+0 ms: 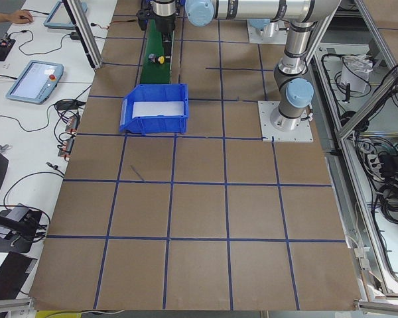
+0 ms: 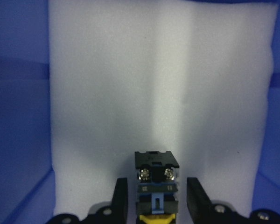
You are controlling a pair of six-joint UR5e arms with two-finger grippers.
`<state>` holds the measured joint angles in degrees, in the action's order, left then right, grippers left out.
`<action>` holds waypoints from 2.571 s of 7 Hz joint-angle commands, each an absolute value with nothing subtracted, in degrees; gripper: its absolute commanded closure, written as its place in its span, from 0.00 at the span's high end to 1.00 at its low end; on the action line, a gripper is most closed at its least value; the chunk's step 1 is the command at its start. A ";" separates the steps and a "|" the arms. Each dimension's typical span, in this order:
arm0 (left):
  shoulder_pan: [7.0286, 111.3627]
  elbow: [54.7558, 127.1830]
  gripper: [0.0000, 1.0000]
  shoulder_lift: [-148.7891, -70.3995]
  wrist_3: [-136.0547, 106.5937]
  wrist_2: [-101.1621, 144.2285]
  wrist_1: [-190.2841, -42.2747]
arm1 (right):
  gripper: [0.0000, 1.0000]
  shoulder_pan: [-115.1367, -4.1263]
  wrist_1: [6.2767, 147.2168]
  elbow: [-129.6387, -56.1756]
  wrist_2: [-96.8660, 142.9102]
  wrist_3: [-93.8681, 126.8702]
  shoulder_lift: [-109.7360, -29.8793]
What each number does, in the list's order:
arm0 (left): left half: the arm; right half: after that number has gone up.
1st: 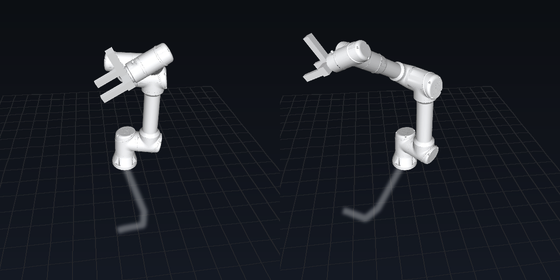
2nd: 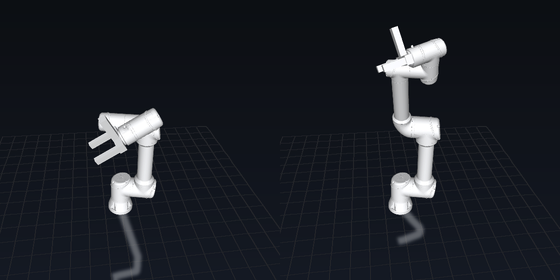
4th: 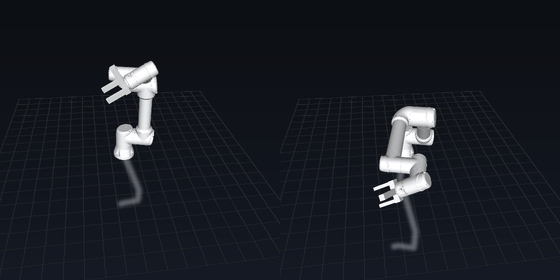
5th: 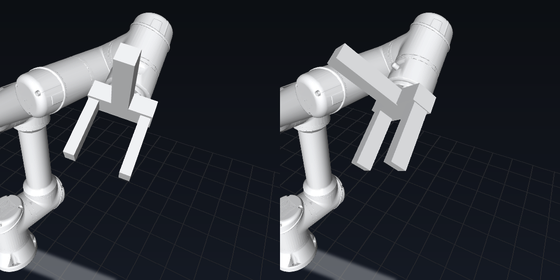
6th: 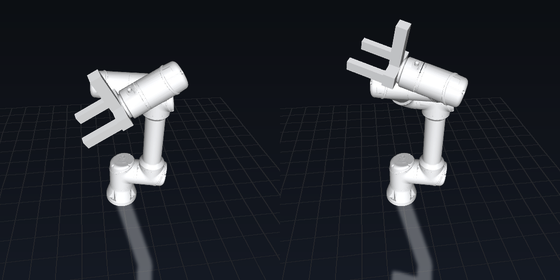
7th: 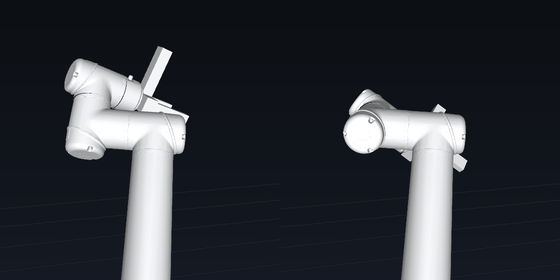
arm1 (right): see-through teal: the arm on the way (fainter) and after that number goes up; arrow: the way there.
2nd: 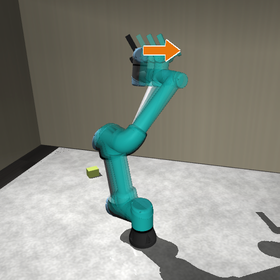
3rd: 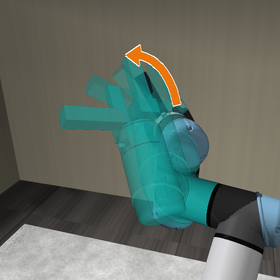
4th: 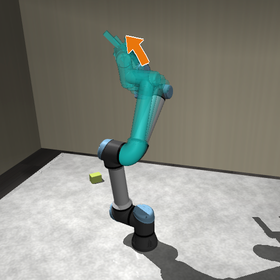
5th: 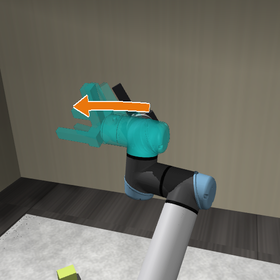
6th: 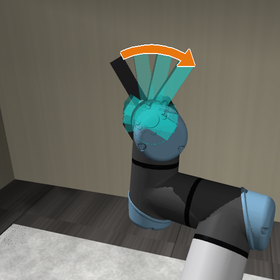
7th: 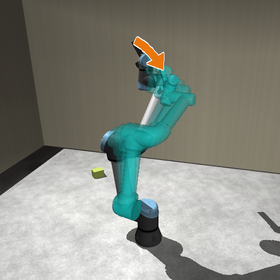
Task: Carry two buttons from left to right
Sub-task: 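Lower the red button into the far blue bin and release while the left gripper withdraws, then move the right gripper back over the yellow button on the conveyor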
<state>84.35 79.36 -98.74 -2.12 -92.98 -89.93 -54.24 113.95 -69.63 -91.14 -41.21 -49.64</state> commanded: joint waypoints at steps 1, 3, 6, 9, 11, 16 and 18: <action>85.25 78.75 1.00 -99.31 -2.11 -92.90 -90.09 | 0.58 -54.75 110.16 -68.73 -90.09 -42.71 -53.51; 85.25 78.75 1.00 -99.23 -2.11 -92.64 -90.09 | 0.74 -58.69 106.54 -68.73 -90.26 -42.54 -57.63; 85.43 78.75 1.00 -99.67 -2.02 -92.29 -89.91 | 0.95 -66.59 103.80 -68.99 -89.31 -37.13 -60.91; 85.87 79.27 1.00 -99.49 -2.02 -92.29 -89.91 | 0.92 -77.13 104.32 -69.78 -89.74 -14.07 -60.82; 85.87 79.19 1.00 -99.41 -2.02 -92.29 -89.74 | 0.93 -82.07 103.80 -69.79 -89.74 -2.70 -60.91; 85.87 79.63 1.00 -99.32 -2.02 -92.37 -89.91 | 0.93 -93.15 103.98 -69.87 -89.65 17.99 -58.81; 85.87 79.54 1.00 -99.40 -2.02 -92.29 -89.82 | 0.94 -95.43 103.71 -70.31 -89.12 23.26 -58.10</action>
